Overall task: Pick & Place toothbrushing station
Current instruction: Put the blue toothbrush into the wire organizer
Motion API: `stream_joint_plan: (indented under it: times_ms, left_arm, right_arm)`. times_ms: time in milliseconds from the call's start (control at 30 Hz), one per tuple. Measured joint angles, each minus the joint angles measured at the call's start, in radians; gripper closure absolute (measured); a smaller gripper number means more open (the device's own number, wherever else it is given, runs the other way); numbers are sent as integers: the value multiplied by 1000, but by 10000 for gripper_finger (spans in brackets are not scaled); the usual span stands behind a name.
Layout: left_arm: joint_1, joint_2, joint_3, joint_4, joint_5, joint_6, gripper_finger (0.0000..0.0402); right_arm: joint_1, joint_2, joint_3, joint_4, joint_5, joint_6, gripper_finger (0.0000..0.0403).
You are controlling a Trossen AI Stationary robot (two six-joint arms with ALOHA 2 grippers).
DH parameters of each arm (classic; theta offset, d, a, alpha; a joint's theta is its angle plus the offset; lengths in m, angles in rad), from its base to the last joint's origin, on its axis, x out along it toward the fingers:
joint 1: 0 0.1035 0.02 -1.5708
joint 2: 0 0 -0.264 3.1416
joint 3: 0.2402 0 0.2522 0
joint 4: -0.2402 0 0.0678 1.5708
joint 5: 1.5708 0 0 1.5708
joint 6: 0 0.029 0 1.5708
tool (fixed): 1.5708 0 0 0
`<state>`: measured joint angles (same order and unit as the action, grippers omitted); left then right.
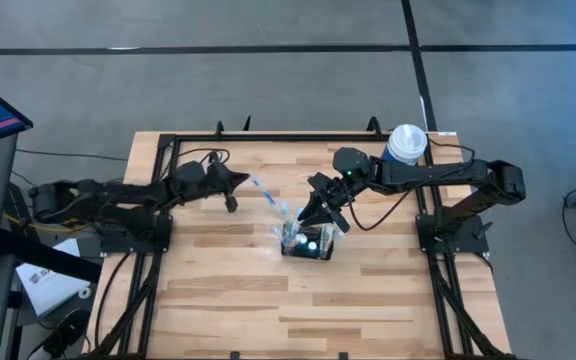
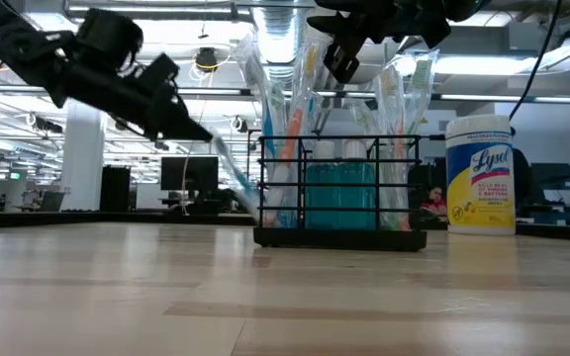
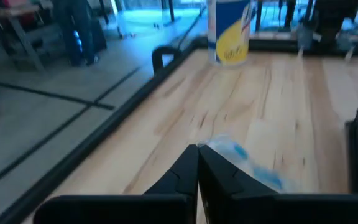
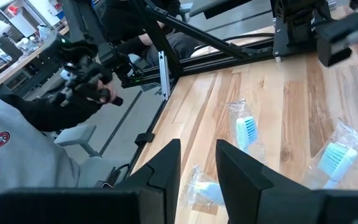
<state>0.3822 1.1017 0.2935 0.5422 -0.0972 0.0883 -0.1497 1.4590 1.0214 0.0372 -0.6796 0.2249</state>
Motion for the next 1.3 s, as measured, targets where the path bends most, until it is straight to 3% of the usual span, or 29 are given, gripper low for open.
stream_joint_plan:
  times_ms: [167, 667, 1000, 1300]
  left_arm:
    - [-44, -83, 0, 0, -62, 0, 401]
    - [-154, -218, 0, 69, -95, -16, 401]
    - [-251, -239, 1, 169, -113, -15, 401]
    - [-405, -236, 101, 176, -113, 19, 401]
  right_arm:
    - [0, 0, 0, 0, 0, 0, 310]
    - [0, 0, 0, 8, 10, -42, 310]
    - [0, 2, 0, 65, 87, -42, 310]
    - [10, 3, 0, 162, 105, -42, 310]
